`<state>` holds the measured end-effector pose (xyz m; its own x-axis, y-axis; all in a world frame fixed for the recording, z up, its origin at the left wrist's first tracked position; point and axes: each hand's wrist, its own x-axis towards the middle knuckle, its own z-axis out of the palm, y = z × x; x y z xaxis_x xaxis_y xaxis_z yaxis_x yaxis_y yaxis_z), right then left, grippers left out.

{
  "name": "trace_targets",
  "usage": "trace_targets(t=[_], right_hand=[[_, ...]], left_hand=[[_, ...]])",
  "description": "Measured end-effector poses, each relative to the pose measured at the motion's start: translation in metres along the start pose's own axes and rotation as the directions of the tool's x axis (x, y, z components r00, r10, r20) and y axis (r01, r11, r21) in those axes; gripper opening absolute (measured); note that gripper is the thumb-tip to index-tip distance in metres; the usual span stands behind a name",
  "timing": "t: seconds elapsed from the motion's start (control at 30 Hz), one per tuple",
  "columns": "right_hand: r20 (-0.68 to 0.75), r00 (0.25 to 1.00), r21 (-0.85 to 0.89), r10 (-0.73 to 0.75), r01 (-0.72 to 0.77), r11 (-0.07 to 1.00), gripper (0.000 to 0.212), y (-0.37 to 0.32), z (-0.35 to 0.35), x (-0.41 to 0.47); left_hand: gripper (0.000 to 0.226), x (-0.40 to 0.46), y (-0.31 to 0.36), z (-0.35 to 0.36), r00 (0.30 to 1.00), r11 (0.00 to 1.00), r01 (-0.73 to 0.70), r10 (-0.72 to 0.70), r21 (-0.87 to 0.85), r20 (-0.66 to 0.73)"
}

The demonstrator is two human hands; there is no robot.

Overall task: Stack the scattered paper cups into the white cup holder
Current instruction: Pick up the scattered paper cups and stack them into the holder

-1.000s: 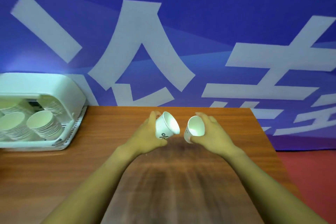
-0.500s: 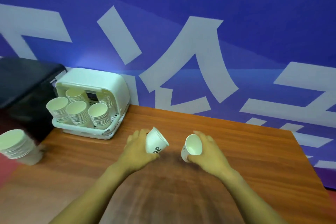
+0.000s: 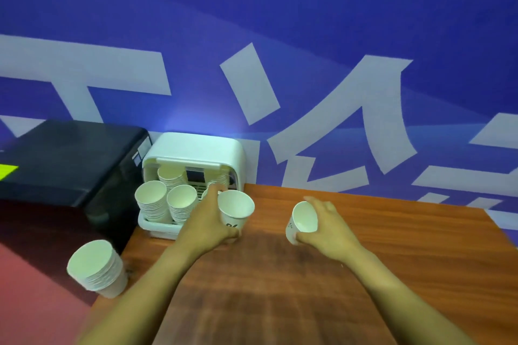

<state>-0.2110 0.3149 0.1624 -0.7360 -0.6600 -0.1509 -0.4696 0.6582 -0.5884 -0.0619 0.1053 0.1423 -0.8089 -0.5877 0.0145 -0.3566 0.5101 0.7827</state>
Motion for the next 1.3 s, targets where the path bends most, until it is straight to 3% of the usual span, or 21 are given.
trace_targets(t=[0.17,0.53,0.77,0.97,1.13,1.3], right_hand=[[-0.019,1.0,-0.004,0.018,-0.018,1.0,0.088,-0.056,0.049,0.018],[-0.022,0.997,0.016,0.077,-0.076,0.997,0.085,-0.067,0.061,0.035],[-0.039,0.995,0.05,0.09,-0.088,0.995,0.086,-0.061,0.053,0.052],[-0.043,0.993,0.025,0.109,-0.108,0.994,0.086,-0.057,0.051,0.055],[-0.046,0.994,0.043,0.103,-0.101,0.994,0.091,-0.07,0.059,0.06],[-0.126,0.991,0.073,-0.047,0.057,0.996,0.081,-0.122,0.071,0.087]], left_hand=[[0.092,0.027,-0.047,-0.053,0.999,0.998,-0.048,0.049,-0.027,0.024],[0.074,0.054,-0.065,-0.061,1.0,0.988,-0.01,0.007,-0.157,-0.023],[0.071,0.071,-0.066,-0.045,0.998,1.0,-0.018,0.018,-0.007,-0.064],[0.091,0.075,-0.077,-0.035,0.989,0.928,0.08,-0.118,0.364,0.084],[0.098,0.065,-0.086,-0.044,0.989,0.934,0.031,-0.08,0.356,0.122],[0.087,0.055,-0.094,-0.068,0.994,0.935,0.014,-0.052,0.354,0.099]])
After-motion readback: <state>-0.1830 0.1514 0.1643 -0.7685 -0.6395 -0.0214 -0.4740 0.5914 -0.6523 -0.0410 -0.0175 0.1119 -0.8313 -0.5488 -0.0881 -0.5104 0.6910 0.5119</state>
